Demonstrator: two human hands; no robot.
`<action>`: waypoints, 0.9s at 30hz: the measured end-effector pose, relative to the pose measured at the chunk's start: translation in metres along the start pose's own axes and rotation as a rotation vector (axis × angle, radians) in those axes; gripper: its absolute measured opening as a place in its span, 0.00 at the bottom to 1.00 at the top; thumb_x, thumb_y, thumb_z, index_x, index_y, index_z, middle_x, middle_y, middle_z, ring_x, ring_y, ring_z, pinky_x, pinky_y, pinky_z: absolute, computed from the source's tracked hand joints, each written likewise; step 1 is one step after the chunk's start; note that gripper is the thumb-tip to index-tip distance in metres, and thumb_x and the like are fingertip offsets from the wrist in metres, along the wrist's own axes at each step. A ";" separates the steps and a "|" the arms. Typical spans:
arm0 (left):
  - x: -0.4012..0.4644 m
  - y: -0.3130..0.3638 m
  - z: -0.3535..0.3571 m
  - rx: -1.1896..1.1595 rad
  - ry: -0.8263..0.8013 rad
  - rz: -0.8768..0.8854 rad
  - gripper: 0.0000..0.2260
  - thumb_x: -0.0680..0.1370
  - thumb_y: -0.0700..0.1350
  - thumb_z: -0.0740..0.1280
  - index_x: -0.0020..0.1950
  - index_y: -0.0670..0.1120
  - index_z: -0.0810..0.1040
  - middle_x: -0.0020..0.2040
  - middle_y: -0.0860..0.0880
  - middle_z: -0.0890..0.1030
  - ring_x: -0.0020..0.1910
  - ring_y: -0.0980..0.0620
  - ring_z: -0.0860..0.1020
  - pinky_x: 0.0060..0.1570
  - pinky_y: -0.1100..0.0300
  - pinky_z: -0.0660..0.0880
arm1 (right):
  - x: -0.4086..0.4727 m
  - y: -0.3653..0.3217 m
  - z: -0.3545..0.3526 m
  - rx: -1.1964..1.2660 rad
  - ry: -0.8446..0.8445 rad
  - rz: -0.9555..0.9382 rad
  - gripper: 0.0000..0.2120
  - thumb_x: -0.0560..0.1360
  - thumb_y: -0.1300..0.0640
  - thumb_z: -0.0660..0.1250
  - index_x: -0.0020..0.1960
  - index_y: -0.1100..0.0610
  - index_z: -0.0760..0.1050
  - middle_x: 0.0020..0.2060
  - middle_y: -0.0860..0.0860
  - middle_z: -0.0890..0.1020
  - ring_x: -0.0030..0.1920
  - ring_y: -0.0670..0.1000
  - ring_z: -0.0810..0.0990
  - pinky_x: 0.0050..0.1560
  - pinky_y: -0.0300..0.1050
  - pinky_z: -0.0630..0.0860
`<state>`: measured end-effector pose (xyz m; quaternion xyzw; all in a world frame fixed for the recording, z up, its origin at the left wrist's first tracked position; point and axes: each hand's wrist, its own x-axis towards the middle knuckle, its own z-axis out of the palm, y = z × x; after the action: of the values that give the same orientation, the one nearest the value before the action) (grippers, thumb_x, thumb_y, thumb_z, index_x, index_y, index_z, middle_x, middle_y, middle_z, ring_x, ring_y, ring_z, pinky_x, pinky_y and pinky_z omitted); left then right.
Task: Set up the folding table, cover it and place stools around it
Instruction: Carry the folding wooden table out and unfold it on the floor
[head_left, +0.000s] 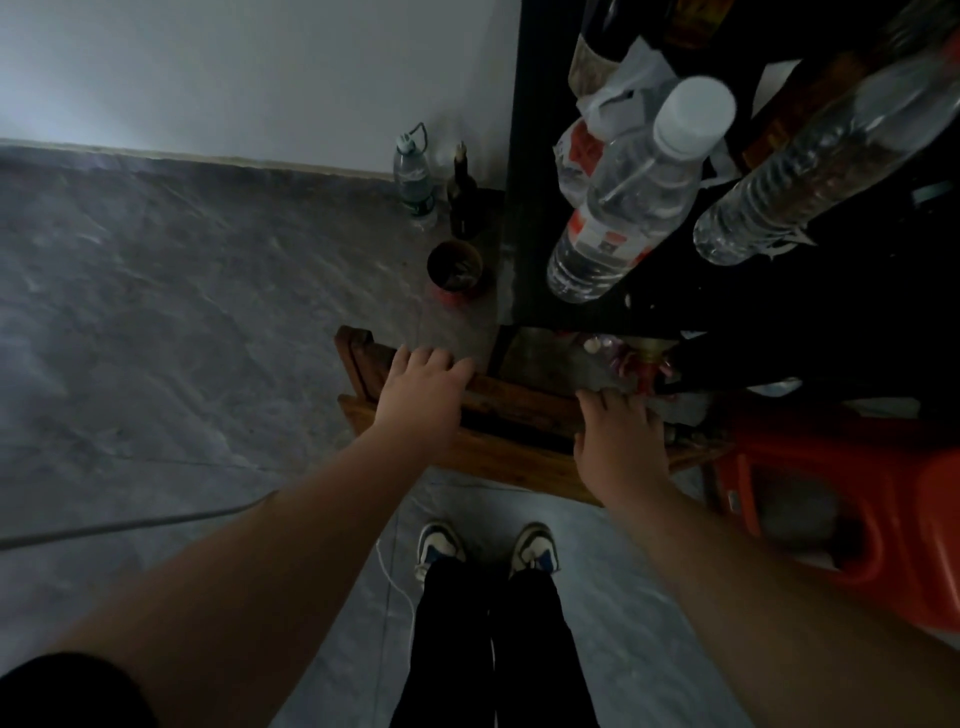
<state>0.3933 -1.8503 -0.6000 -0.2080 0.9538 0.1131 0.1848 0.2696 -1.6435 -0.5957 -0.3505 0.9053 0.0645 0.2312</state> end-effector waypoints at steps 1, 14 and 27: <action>-0.004 0.000 0.001 0.010 -0.006 0.007 0.23 0.76 0.48 0.67 0.70 0.54 0.68 0.66 0.47 0.72 0.69 0.42 0.67 0.73 0.44 0.60 | -0.004 -0.002 0.002 -0.006 -0.007 -0.004 0.22 0.79 0.52 0.62 0.72 0.50 0.64 0.66 0.54 0.71 0.66 0.59 0.68 0.66 0.59 0.67; -0.052 0.004 0.004 0.033 -0.286 0.050 0.15 0.80 0.52 0.61 0.66 0.53 0.71 0.61 0.49 0.77 0.63 0.45 0.73 0.60 0.49 0.68 | -0.059 -0.016 0.015 0.123 -0.181 -0.022 0.09 0.80 0.56 0.60 0.59 0.49 0.70 0.53 0.50 0.77 0.55 0.55 0.75 0.55 0.55 0.71; -0.137 0.083 -0.061 0.117 -0.294 0.252 0.16 0.80 0.47 0.62 0.67 0.56 0.72 0.61 0.49 0.78 0.62 0.46 0.74 0.60 0.50 0.69 | -0.209 0.024 -0.027 0.301 -0.095 0.146 0.10 0.78 0.51 0.65 0.59 0.47 0.72 0.50 0.49 0.78 0.53 0.53 0.77 0.57 0.53 0.71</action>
<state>0.4539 -1.7463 -0.4782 -0.0571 0.9400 0.1088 0.3182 0.3794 -1.5068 -0.4762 -0.2417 0.9158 -0.0388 0.3183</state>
